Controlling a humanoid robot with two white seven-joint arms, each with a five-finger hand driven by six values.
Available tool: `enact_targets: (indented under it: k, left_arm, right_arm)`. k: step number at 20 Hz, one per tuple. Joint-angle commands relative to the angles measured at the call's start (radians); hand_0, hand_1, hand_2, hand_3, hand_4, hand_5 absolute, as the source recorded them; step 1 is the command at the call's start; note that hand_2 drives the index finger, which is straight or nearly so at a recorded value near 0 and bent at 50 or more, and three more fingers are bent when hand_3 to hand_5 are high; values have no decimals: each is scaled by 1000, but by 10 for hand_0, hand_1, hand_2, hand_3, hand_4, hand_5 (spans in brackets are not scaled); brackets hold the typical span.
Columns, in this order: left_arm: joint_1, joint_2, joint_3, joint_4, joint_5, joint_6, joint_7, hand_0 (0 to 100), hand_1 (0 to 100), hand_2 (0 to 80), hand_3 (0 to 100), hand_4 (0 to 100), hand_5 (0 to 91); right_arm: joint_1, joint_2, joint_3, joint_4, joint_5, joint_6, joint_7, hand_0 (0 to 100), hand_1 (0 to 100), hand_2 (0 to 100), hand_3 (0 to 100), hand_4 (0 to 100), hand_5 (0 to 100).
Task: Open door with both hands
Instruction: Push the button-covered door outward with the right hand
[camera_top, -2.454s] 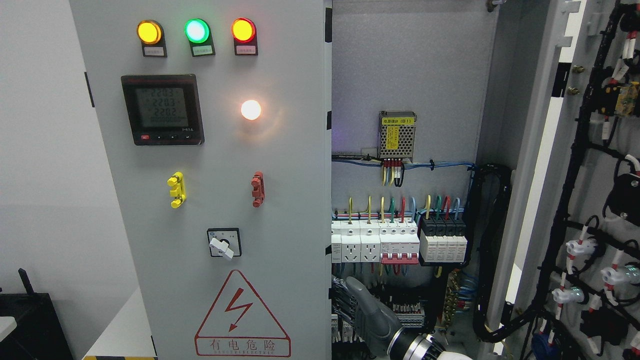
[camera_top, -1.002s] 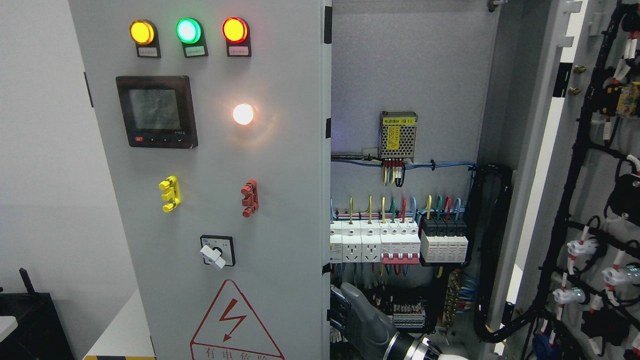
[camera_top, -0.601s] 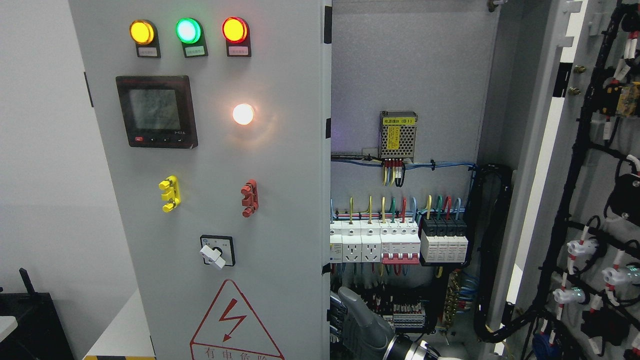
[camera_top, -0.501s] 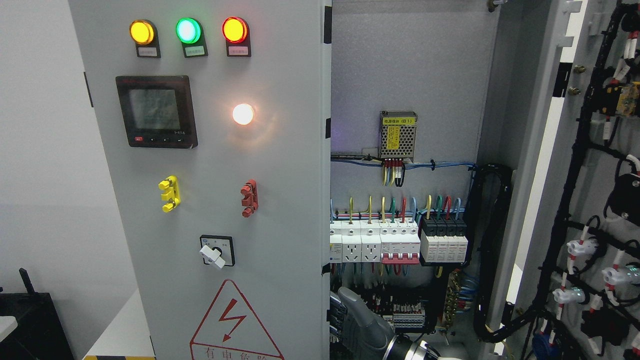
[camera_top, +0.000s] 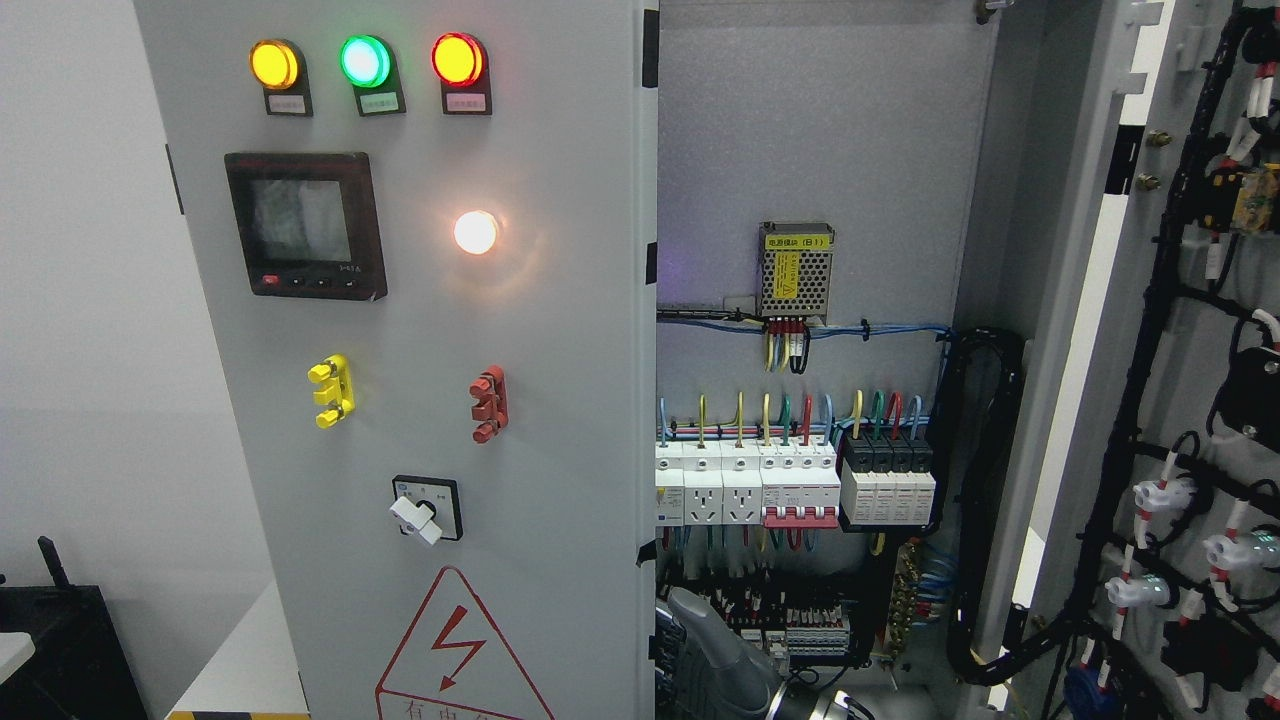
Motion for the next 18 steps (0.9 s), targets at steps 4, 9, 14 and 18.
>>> enact_targets:
  k: [4,9,14,18]
  left_arm:
    - [1,0,0,0,0,0,-1,0,0,0,0,31,0]
    - [1,0,0,0,0,0,-1,0,0,0,0,31,0]
    - [1,0,0,0,0,0,-1,0,0,0,0,31,0]
    - [1,0,0,0,0,0,-1,0,0,0,0,31,0]
  right_arm:
    - [26,0,23,-60,0,1,35,107,0,0,0,0,0]
    - [32,0,23,-66,-2,1,72,107,0,0,0,0,0]
    - [38,0,23,-83,-3,1,75,107,0,0,0,0,0]
    - [47,2,39,-97,-8,1,76,107,0,0,0,0,0]
